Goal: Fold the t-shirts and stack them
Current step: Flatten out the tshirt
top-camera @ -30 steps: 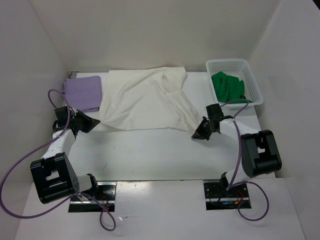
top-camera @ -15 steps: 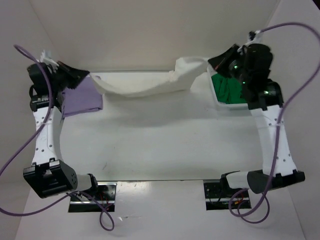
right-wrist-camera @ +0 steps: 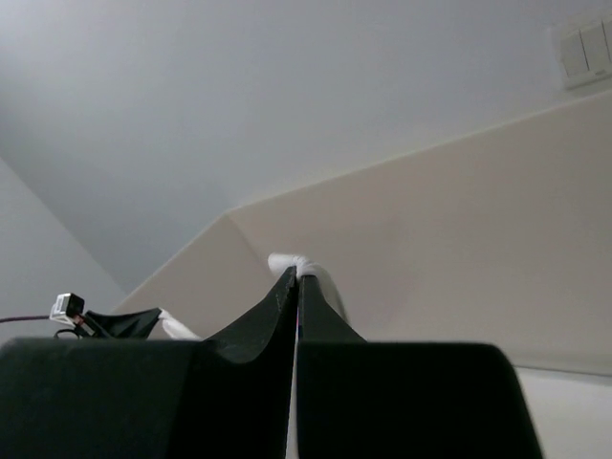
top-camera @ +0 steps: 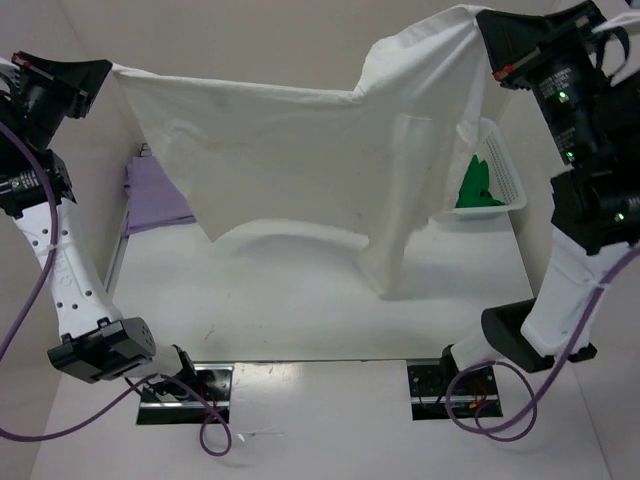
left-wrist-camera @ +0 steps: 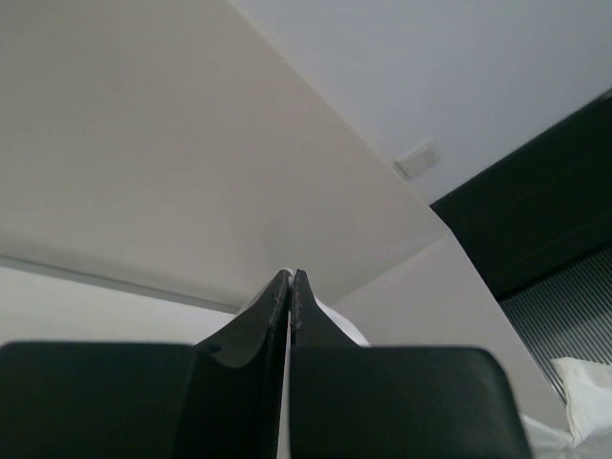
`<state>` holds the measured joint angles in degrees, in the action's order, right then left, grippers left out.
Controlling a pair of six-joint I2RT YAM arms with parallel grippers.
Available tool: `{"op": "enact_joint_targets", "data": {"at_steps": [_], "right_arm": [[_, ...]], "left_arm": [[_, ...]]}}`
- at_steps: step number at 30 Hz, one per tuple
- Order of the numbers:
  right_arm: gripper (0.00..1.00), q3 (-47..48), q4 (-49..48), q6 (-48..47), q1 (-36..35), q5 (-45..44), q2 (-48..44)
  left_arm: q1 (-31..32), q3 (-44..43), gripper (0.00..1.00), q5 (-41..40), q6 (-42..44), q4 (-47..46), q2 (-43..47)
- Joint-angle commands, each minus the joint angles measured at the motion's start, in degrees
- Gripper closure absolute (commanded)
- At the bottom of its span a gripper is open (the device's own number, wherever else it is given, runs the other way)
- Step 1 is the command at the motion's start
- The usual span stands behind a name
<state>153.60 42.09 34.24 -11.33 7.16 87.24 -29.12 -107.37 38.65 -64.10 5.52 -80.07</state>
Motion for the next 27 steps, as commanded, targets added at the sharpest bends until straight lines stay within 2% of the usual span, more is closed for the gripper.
{"op": "enact_joint_targets", "data": {"at_steps": [1,3,6,8,10,14,22,27], "right_arm": [[1.00,-2.42,-1.65,-0.15,3.23,4.33,9.69],[1.00,-3.92,-5.42,-0.14,6.49,6.19,14.07],[1.00,3.43,-4.65,-0.66,7.55,8.22,23.45],[1.00,3.46,-6.22,-0.14,7.55,9.79,26.30],[1.00,6.26,-7.54,1.17,7.55,10.77,31.04],[1.00,10.75,-12.37,5.03,8.08,13.84,34.83],[1.00,11.46,-24.32,11.02,8.78,16.83,27.82],[1.00,9.27,-22.67,10.60,10.10,18.51,21.14]], "left_arm": [[-0.41,4.34,1.00,-4.01,0.54,-1.74,-2.63],[1.26,7.42,1.00,-5.07,1.16,-3.75,-3.16],[3.28,10.77,1.00,-8.85,2.92,-4.99,-7.18],[4.07,10.78,1.00,-9.56,2.92,-6.91,-9.39],[5.39,8.60,1.00,-10.61,2.92,-6.93,-12.73],[6.80,-0.54,1.00,-11.67,2.92,-6.31,-17.65],[5.49,-15.66,1.00,-10.79,0.73,-5.26,-20.47],[3.64,-19.89,1.00,-10.27,0.54,-5.26,-20.47]]}}
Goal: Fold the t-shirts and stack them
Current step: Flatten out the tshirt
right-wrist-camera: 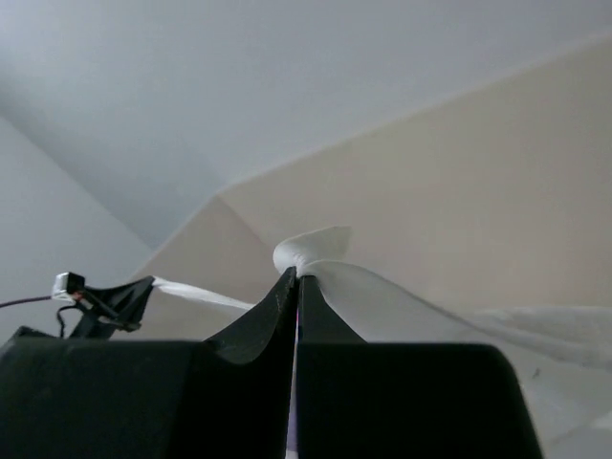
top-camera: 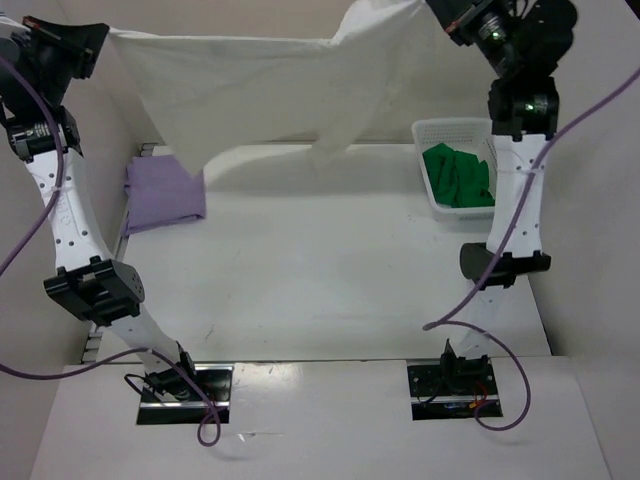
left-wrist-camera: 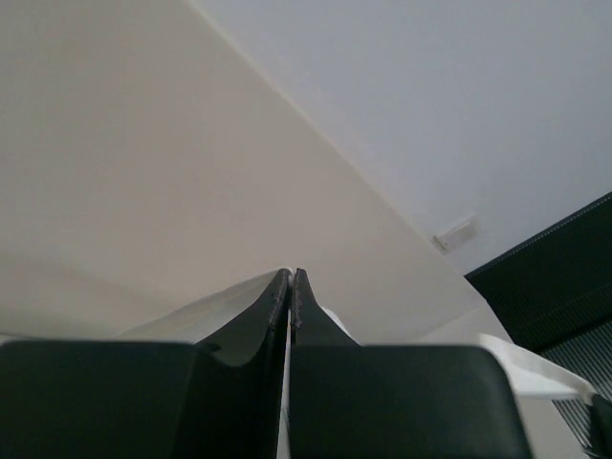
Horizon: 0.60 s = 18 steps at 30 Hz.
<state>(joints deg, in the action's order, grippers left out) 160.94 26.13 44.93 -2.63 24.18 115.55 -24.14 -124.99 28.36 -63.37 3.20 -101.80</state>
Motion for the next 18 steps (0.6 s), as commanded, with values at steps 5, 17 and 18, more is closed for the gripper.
{"op": "enact_joint_targets", "data": {"at_steps": [5,17,18], "right_arm": [[1.00,-23.95,3.64,-8.78,-0.87,3.25,-17.25],[1.00,-102.48,-2.49,-15.66,-1.50,-5.99,-33.81],[1.00,-104.06,-0.49,-15.66,-0.89,-5.99,-34.33]], "left_arm": [[-1.35,11.83,1.00,-0.59,3.95,-4.78,9.57],[2.52,72.58,1.00,-2.51,13.62,-12.00,22.87],[2.00,77.65,1.00,-4.17,14.67,-10.42,23.39]]}}
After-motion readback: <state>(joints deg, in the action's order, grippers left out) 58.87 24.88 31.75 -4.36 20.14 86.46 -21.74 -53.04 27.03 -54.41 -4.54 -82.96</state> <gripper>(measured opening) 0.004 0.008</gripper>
